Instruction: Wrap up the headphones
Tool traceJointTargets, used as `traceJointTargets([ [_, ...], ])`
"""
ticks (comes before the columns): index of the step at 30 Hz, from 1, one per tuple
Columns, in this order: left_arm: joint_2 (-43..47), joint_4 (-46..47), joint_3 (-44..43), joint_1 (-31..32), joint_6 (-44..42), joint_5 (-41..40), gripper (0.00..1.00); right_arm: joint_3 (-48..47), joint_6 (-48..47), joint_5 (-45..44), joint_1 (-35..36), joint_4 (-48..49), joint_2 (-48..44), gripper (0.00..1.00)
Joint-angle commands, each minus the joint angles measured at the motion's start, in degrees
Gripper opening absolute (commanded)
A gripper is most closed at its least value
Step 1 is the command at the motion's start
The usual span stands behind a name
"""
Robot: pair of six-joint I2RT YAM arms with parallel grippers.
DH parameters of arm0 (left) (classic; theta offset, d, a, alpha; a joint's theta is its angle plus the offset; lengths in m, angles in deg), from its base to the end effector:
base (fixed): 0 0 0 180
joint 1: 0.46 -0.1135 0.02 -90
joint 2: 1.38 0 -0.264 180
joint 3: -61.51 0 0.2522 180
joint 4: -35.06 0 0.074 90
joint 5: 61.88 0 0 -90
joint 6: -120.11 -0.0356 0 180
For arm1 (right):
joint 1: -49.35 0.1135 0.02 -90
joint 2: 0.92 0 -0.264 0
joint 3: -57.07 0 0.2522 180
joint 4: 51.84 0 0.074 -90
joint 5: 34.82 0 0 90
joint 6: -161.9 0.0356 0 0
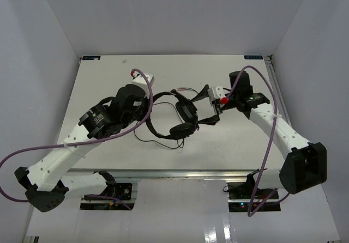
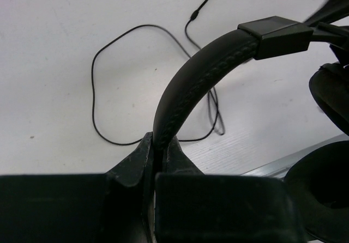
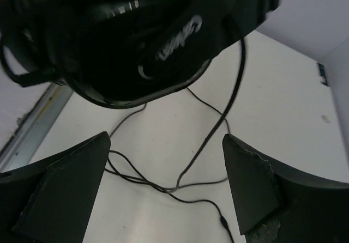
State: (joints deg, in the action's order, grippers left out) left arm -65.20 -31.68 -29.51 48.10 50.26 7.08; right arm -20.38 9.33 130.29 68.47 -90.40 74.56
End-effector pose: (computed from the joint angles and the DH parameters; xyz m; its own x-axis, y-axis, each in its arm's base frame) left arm 0.1489 -0.1494 0.3974 -0.5734 0.1637 -0.8027 0.3397 0.9392 -0.0511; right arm 0.2463 0.1218 0.3282 0.4660 -0.0798 -0.8812 -0.8764 -0.1785 -0.4473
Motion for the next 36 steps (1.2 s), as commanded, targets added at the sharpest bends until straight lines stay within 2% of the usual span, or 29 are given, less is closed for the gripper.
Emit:
traceJointTargets([
  [1, 3.5, 2.2, -7.5, 0.0, 1.1, 5.9, 0.00, 3.0, 26.3, -6.6, 3.3, 33.9, 3.2, 0.90],
  [3, 4.7, 2.4, -8.1, 0.0, 2.4, 6.7, 0.00, 2.5, 31.6, -9.1, 3.1, 42.0, 6.3, 0.90],
  [5, 6.6, 2.6, -8.3, 0.1, 3.3, 7.5, 0.00, -1.0, 33.1, -7.8, 3.1, 42.6, 9.9, 0.90],
  [7, 8.1, 3.1, -8.7, 0.0, 4.6, 8.3, 0.00, -2.7, 42.6, -3.3, 4.2, 48.7, 12.3, 0.90],
  [10, 8.3, 4.3, -10.1, 0.0, 5.2, 8.9, 0.00, -0.7, 63.8, -1.4, 9.4, 69.6, 16.3, 0.91],
  [11, 7.8, 4.3, -11.0, 0.0, 5.2, 8.9, 0.00, 0.1, 64.4, -1.3, 9.6, 70.2, 17.3, 0.91],
  [14, 4.8, 4.3, -17.1, 0.0, 4.9, 7.6, 0.00, 3.6, 100.0, 0.4, 16.4, 108.8, 23.4, 0.95],
  [16, 3.5, 3.8, -20.6, 0.0, 4.6, 5.9, 0.00, 3.3, 119.7, 0.3, 18.8, 130.2, 27.5, 0.97],
  [17, 2.8, 3.5, -23.0, 0.0, 4.2, 4.7, 0.00, 2.2, 125.4, 0.2, 19.0, 132.3, 29.2, 0.94],
  [18, 2.2, 3.4, -25.2, 0.1, 3.8, 3.5, 0.00, 2.2, 127.3, 0.4, 19.1, 132.9, 29.6, 0.90],
  [22, 0.6, 3.6, -31.0, 0.0, 2.2, -0.1, 0.00, 4.6, 123.5, 2.8, 19.2, 128.0, 27.1, 0.83],
  [24, -0.2, 3.6, -33.7, 0.0, 1.4, -1.8, 0.00, 4.6, 117.6, 2.2, 18.8, 116.9, 25.6, 0.82],
  [26, -1.4, 3.4, -35.8, 0.0, 0.6, -2.8, 0.00, 4.4, 108.3, -0.6, 18.2, 103.4, 21.9, 0.88],
  [27, -2.0, 3.3, -36.8, 0.0, 0.3, -3.0, 0.00, 3.0, 98.0, -3.7, 18.1, 90.0, 19.5, 0.91],
  [28, -2.4, 3.2, -37.8, 0.0, 0.1, -3.0, 0.00, 0.4, 84.2, -8.3, 18.3, 72.5, 17.4, 0.93],
  [29, -2.8, 3.1, -38.5, 0.0, 0.0, -3.0, 0.00, -4.7, 66.6, -15.7, 19.3, 50.8, 16.3, 0.96],
  [30, -3.0, 2.8, -38.9, 0.0, 0.0, -2.8, 0.00, -7.9, 56.8, -20.8, 20.3, 36.5, 16.3, 0.98],
  [33, -3.4, 1.9, -39.9, 0.0, -0.1, -3.6, 0.00, -10.0, 55.0, -33.4, 18.8, 33.3, 16.3, 0.97],
  [35, -3.4, 0.9, -40.5, 0.0, -0.3, -5.5, 0.00, -8.9, 52.5, -47.5, 18.4, 32.5, 14.5, 0.98],
  [36, -3.4, 0.7, -40.7, 0.0, -0.4, -6.1, 0.00, -8.3, 51.5, -51.0, 17.7, 33.1, 13.5, 0.98],
])
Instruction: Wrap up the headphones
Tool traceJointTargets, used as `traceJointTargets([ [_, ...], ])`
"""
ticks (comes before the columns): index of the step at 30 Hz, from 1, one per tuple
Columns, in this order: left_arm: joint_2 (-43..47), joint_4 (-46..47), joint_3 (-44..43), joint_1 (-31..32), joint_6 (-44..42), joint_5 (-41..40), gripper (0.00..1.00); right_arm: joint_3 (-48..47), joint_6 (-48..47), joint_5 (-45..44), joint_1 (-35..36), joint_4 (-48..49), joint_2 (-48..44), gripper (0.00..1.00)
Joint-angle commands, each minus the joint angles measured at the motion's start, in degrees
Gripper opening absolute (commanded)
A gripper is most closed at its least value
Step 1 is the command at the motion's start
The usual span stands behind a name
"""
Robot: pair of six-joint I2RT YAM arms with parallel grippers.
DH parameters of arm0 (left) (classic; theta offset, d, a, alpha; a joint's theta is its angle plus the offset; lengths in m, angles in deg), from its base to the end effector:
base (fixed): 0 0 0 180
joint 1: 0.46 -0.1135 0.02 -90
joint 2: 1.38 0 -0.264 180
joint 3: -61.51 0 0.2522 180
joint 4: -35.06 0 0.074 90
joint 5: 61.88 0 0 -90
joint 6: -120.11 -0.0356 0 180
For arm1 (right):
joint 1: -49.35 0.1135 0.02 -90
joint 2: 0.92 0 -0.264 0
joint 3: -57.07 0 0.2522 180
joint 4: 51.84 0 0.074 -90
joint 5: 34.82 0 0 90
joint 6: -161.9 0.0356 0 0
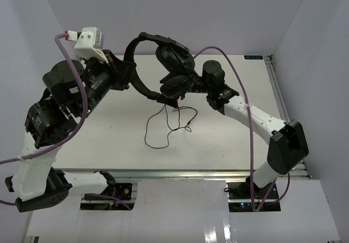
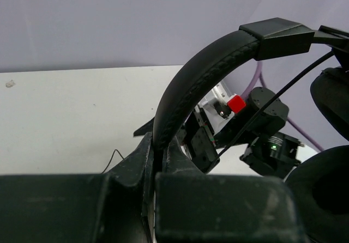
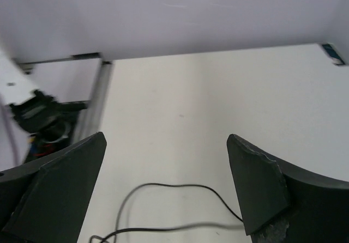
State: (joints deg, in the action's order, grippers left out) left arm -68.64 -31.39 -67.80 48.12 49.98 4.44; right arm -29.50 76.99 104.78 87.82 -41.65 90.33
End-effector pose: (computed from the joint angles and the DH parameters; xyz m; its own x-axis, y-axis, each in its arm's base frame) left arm 0.1050 -0.0974 0.5716 -0.1911 -0.2539 -0.9482 0.3795 0.8718 -0.3099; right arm 0.2758 0.2537 0.3662 -0.0135 0.0627 -0.9979 -0.9994 0.0304 0.0155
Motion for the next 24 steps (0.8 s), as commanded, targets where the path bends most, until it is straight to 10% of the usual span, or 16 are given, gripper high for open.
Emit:
traceJointTargets([
  [1, 0.2, 0.1, -2.6, 0.0, -0.2, -3.7, 0.00, 1.4, -16.6, -27.2, -2.6, -15.3, -3.0, 0.98],
  [4, 0.5, -0.3, -2.3, 0.0, -0.3, -4.4, 0.00, 1.1, -11.0, -27.6, -8.7, -14.6, -5.4, 0.98],
  [8, 0.1, -0.4, -2.4, 0.0, -0.8, -5.0, 0.00, 3.3, -9.5, -2.7, -13.2, -11.5, -9.7, 0.98],
  [15, -2.5, 0.6, -6.1, 0.0, -2.4, -4.8, 0.00, 6.2, -15.5, 13.9, -12.3, -14.5, -15.0, 0.92],
  [24, -4.2, 2.1, -11.6, 0.0, -4.1, -5.9, 0.00, 11.0, -55.3, 11.1, -7.6, -46.2, -13.9, 0.91],
])
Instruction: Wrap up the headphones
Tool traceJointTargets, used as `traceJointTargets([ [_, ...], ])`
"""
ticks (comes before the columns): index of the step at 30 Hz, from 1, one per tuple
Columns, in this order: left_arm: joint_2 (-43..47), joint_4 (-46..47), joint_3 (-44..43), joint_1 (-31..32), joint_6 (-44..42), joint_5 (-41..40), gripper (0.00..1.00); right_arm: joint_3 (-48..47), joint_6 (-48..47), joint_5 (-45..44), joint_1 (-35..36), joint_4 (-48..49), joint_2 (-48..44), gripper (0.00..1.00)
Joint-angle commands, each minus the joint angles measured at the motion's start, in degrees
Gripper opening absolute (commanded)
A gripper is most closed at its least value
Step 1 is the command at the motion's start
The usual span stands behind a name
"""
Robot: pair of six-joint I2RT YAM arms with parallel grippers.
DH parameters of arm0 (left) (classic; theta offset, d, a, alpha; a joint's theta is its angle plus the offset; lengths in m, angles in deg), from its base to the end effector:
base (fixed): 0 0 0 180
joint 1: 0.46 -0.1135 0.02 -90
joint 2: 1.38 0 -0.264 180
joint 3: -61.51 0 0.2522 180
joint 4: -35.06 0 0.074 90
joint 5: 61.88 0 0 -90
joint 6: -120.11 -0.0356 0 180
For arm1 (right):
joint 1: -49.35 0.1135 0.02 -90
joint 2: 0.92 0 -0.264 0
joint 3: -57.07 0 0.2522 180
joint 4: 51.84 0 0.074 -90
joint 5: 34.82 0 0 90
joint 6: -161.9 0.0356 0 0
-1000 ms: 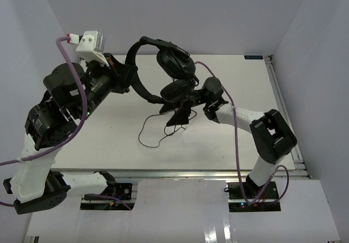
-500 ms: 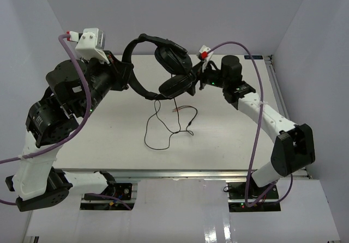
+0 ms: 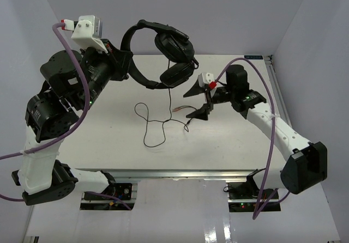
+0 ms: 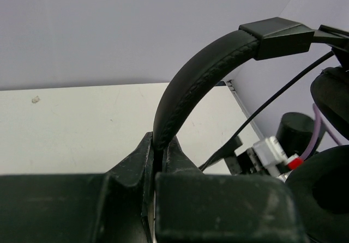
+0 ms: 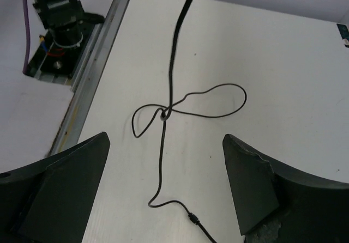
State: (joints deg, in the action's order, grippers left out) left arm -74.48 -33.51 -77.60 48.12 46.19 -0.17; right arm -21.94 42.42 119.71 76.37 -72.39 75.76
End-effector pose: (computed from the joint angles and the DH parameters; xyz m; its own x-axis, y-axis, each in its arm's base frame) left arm 0.1126 -0.1021 0.5918 -0.1245 -0.2275 -0.9658 0.3253 0.9102 -0.2564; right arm 0.2491 0.1631 0.3527 0.2296 -0.1205 -0.9658 -0.9722 -0.0755 -0.2217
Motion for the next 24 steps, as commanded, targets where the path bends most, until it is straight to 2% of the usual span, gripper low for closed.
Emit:
traceJointTargets([
  [1, 1.8, 4.4, -1.8, 0.0, -0.3, -1.3, 0.00, 4.6, -20.9, -5.6, 4.8, -15.5, 0.7, 0.91],
  [3, 2.3, 5.3, -1.2, 0.0, -0.1, -1.1, 0.00, 8.6, -12.7, -13.5, 7.3, -3.7, 1.8, 0.92],
  [6, 2.8, 5.5, -1.2, 0.1, 0.3, -0.8, 0.00, 11.0, -6.7, -21.7, 9.5, 6.8, 4.3, 0.92],
  [11, 4.5, 4.7, -0.7, 0.0, 1.6, -1.0, 0.00, 6.1, -3.0, -25.7, 11.9, 10.2, 14.2, 0.98],
  [12, 5.0, 4.7, 0.0, 0.0, 2.0, -1.1, 0.00, 5.4, -2.5, -25.6, 12.7, 9.7, 15.5, 0.94],
  [13, 5.7, 4.7, 0.7, 0.0, 2.3, -1.3, 0.00, 4.9, -2.2, -25.6, 13.4, 9.1, 16.5, 0.82],
  [16, 7.9, 4.3, 1.7, 0.0, 2.9, -2.5, 0.00, 4.0, -1.9, -26.9, 13.8, 7.1, 16.9, 0.36],
  [17, 8.5, 4.0, 2.0, 0.0, 3.0, -3.0, 0.00, 3.6, -2.9, -28.6, 13.2, 4.7, 16.4, 0.15],
  [18, 9.2, 3.7, 2.4, 0.0, 2.9, -3.6, 0.00, 3.9, -3.3, -29.1, 11.8, 4.3, 15.1, 0.09],
  [21, 11.0, 3.6, 3.2, 0.0, 2.7, -4.8, 0.00, 3.6, -3.1, -30.4, 5.6, 3.7, 10.9, 0.08],
  [24, 12.0, 4.5, 3.6, 0.1, 2.0, -5.9, 0.00, -0.9, -1.0, -40.2, -1.7, 3.4, 9.3, 0.08],
])
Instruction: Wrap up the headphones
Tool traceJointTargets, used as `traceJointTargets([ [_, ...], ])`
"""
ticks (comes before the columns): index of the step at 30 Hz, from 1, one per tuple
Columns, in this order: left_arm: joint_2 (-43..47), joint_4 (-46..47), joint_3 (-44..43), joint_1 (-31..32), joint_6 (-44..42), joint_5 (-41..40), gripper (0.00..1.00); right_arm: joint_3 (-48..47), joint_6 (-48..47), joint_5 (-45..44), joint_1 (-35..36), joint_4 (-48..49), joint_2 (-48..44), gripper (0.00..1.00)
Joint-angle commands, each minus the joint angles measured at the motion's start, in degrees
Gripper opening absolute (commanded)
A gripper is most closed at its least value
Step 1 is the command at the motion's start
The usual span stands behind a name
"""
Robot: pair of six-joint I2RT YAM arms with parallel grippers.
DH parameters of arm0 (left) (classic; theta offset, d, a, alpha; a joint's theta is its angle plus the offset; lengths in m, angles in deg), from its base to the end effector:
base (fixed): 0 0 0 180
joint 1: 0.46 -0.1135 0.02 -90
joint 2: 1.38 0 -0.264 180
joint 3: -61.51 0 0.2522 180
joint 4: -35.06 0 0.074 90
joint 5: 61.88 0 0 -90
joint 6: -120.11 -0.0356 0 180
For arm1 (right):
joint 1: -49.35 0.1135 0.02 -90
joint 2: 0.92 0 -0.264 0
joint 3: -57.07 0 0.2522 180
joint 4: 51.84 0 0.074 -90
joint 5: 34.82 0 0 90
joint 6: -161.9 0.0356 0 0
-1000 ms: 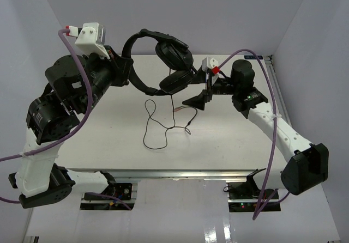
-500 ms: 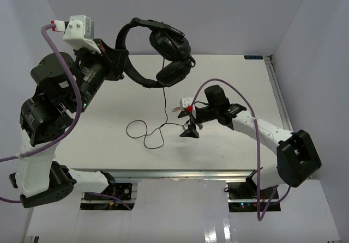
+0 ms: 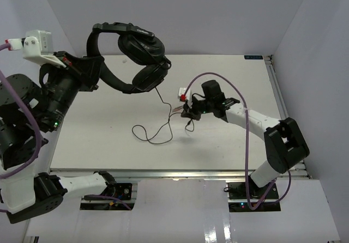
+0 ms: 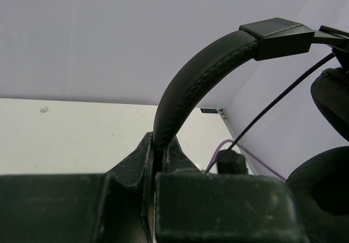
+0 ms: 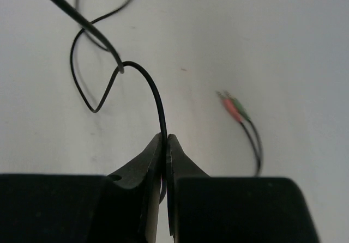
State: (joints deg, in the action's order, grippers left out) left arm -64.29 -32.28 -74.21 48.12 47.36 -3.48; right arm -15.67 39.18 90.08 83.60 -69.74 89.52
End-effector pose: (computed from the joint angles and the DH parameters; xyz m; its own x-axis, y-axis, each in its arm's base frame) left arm 0.0657 -0.0463 0.5994 -0.0268 -0.3514 -0.9359 0.2991 0.8905 -0.3429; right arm 0.2747 0.2117 0.2407 0.0525 -0.5006 -0.8641 -0.9720 0.1730 -0.1593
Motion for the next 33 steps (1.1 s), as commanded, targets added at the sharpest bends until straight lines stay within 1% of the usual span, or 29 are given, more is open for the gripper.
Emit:
traceJointTargets([
  [1, 2.1, 3.6, 0.3, 0.1, 0.7, -2.8, 0.00, -9.5, 4.9, -13.7, -11.6, 1.0, -4.1, 0.08],
  [3, 2.5, 4.2, 0.4, 0.2, 0.2, -3.2, 0.00, -17.8, 12.4, -25.5, -18.4, 0.5, -1.8, 0.08],
  [4, 2.7, 4.4, 0.4, 0.2, -0.1, -3.5, 0.00, -20.5, 16.0, -29.1, -20.6, 0.1, -1.0, 0.08],
  [5, 2.8, 4.4, 0.4, 0.3, -0.4, -3.7, 0.00, -21.7, 18.2, -30.7, -22.1, 0.0, -0.4, 0.08],
  [6, 2.8, 4.4, 0.5, 0.3, -0.6, -4.1, 0.00, -21.4, 19.7, -33.4, -22.3, 0.4, -0.5, 0.08],
  [9, 3.6, 4.1, 0.2, 0.7, -1.0, -5.2, 0.00, -18.0, 25.1, -44.9, -22.5, 2.2, -1.7, 0.08],
  [12, 4.6, 3.0, -1.1, 1.2, -1.2, -6.8, 0.00, -14.5, 29.4, -51.5, -23.3, 3.2, -1.7, 0.08],
  [14, 5.4, 1.8, -1.4, 1.9, -0.9, -7.7, 0.00, -12.4, 29.6, -48.4, -24.8, 3.2, -2.0, 0.08],
  [16, 6.0, 1.3, -0.9, 2.8, -0.2, -8.0, 0.00, -9.9, 27.3, -43.2, -24.9, 3.1, -3.0, 0.08],
  [20, 8.7, 1.9, 4.2, 4.6, 1.0, -8.1, 0.00, -4.9, 19.6, -28.1, -24.9, 3.4, -7.4, 0.08],
  [22, 9.7, 3.2, 7.6, 5.1, 1.2, -7.9, 0.00, -3.2, 16.2, -24.5, -24.9, 3.2, -8.2, 0.12],
  [23, 9.8, 3.8, 9.0, 5.3, 1.3, -7.7, 0.00, -2.9, 14.9, -23.5, -24.9, 2.3, -8.5, 0.21],
  [24, 9.8, 4.2, 10.6, 5.9, 1.4, -7.1, 0.00, -2.8, 13.3, -20.4, -24.9, 0.7, -8.9, 0.37],
  [25, 9.6, 4.7, 11.6, 6.3, 1.5, -6.3, 0.00, -2.6, 12.0, -17.3, -24.9, 0.0, -9.8, 0.66],
  [26, 9.1, 5.0, 12.2, 6.5, 1.6, -5.5, 0.00, -2.3, 11.0, -14.3, -24.9, -0.3, -10.8, 0.89],
  [27, 8.7, 5.2, 13.0, 6.6, 1.6, -4.7, 0.00, -1.9, 10.0, -11.2, -24.9, -0.5, -12.0, 0.93],
  [28, 8.2, 5.3, 13.7, 6.6, 1.7, -4.0, 0.00, -1.3, 9.0, -7.6, -24.8, -0.3, -13.4, 0.90],
  [31, 5.9, 5.5, 15.0, 6.5, 2.2, -1.7, 0.00, 2.0, 6.6, 15.6, -24.3, 5.7, -19.8, 0.90],
  [32, 5.8, 6.8, 16.6, 6.5, 2.3, -1.1, 0.00, 2.4, 9.4, 21.8, -23.8, 9.2, -20.5, 0.90],
  [33, 5.7, 7.7, 17.6, 6.5, 2.5, -0.6, 0.00, 0.0, 11.9, 29.5, -23.0, 10.1, -18.9, 0.90],
])
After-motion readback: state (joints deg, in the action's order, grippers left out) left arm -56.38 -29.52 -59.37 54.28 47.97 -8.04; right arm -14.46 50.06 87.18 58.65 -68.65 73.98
